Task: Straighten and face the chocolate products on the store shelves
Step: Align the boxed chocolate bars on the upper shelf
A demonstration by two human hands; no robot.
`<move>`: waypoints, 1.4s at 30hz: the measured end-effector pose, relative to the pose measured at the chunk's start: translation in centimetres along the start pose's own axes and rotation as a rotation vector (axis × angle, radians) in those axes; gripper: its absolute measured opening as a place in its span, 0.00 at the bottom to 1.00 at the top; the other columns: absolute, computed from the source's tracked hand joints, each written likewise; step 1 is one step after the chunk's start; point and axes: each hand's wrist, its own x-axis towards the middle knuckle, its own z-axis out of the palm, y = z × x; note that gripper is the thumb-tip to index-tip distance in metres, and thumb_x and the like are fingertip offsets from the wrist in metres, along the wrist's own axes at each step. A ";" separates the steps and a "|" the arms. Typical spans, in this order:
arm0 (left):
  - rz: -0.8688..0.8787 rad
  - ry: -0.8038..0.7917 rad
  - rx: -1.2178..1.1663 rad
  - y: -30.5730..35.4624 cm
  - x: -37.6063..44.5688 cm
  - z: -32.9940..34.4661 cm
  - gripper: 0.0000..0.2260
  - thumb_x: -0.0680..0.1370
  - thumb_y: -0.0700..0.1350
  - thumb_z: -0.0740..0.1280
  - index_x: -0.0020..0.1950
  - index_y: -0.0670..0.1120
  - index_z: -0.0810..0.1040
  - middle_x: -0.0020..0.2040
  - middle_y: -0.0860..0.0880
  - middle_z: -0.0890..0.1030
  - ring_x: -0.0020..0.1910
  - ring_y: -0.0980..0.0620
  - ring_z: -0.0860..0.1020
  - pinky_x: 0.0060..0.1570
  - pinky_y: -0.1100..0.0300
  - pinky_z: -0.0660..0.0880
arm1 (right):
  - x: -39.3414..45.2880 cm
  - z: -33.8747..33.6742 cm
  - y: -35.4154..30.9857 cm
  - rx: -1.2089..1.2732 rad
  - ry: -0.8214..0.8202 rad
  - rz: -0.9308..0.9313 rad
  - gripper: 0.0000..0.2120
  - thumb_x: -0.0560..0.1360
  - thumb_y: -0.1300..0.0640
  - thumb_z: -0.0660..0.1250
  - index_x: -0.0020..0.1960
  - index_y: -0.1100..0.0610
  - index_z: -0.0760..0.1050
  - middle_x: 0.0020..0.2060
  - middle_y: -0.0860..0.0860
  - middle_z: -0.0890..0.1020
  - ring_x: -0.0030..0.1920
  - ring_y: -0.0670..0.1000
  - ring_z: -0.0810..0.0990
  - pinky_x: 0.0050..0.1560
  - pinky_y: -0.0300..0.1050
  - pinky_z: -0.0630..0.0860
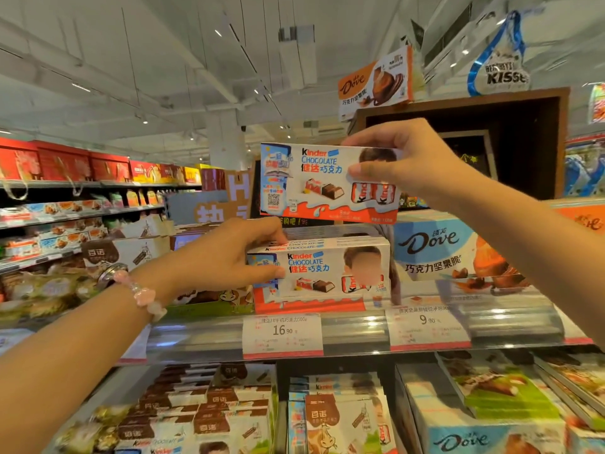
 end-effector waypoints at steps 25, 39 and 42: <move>-0.011 -0.075 -0.041 0.5 -0.4 -0.6 0.18 0.73 0.43 0.71 0.60 0.47 0.72 0.58 0.55 0.77 0.54 0.63 0.77 0.50 0.65 0.77 | -0.7 3.8 0.9 0.107 0.230 -0.053 0.11 0.73 0.62 0.70 0.53 0.56 0.74 0.47 0.49 0.81 0.44 0.42 0.82 0.39 0.34 0.78; -0.019 0.079 -0.076 -0.7 -0.1 0.4 0.13 0.71 0.47 0.72 0.51 0.59 0.75 0.57 0.63 0.72 0.56 0.66 0.73 0.44 0.73 0.75 | -1.4 2.9 2.2 -0.006 0.025 0.109 0.08 0.73 0.61 0.69 0.50 0.55 0.73 0.49 0.53 0.82 0.47 0.48 0.83 0.43 0.44 0.82; 0.012 0.307 0.105 -0.9 -0.2 0.9 0.22 0.66 0.51 0.76 0.54 0.62 0.71 0.52 0.56 0.66 0.52 0.61 0.66 0.44 0.73 0.68 | -1.6 2.3 2.0 -0.058 -0.079 0.135 0.07 0.73 0.62 0.69 0.47 0.53 0.75 0.48 0.53 0.83 0.48 0.49 0.83 0.45 0.43 0.81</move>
